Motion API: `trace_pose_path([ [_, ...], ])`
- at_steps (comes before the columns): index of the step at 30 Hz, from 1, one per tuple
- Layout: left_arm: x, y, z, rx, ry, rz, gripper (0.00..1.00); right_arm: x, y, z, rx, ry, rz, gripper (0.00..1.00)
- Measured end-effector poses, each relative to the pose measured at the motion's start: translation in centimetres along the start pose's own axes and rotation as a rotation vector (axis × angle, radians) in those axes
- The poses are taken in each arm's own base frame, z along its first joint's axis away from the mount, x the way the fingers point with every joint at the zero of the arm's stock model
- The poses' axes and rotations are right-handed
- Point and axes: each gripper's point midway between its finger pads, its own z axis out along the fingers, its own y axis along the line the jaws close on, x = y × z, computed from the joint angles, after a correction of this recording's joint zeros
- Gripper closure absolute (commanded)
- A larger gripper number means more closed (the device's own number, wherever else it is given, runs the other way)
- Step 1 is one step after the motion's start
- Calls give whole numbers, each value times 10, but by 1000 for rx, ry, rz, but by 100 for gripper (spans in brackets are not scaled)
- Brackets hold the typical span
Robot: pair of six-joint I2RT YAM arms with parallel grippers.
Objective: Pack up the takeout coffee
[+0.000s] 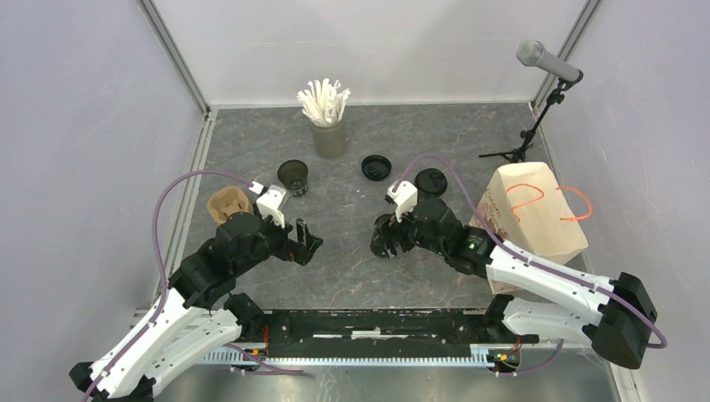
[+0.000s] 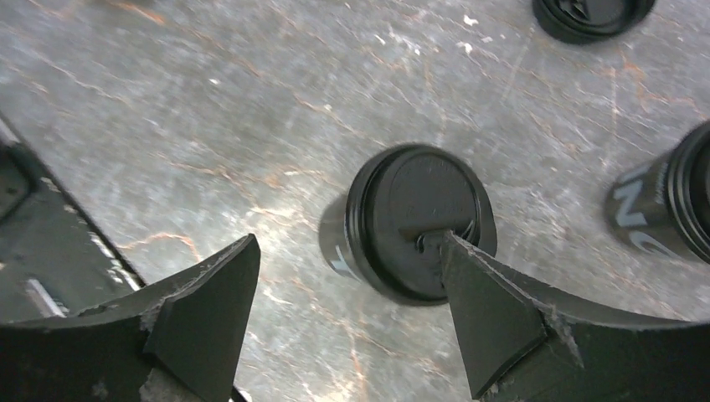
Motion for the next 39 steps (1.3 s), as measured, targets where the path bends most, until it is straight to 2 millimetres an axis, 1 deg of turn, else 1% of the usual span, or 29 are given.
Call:
trace_pose_path([
  [3,0,1,-4,-1,-15,4,0,12,-13,3,65,44,-51,19],
  [5,-1,2,-5,0,-20,10,0,14,-20,5,102,51,-72,20],
  [8,0,2,-5,-1,-20,13,0,13,-24,10,117,47,-100,20],
  [13,0,2,-5,-1,-19,13,0,20,-33,26,124,106,-163,22],
  [16,0,2,-5,-1,-18,13,0,10,-51,34,136,120,-165,23],
  [22,3,3,-4,-3,-11,14,0,-22,-90,42,174,120,-188,26],
  [25,4,3,-3,-3,-9,14,0,-27,-105,52,182,166,-193,31],
  [28,4,3,-3,-3,-7,14,0,-21,-114,62,166,223,-194,33],
  [33,5,3,-3,-2,-5,14,0,1,-125,70,134,338,-179,34],
  [37,5,3,-3,-2,-5,14,0,19,-129,71,112,405,-161,37],
  [39,5,3,-3,-2,-5,14,0,23,-131,70,102,420,-151,41],
])
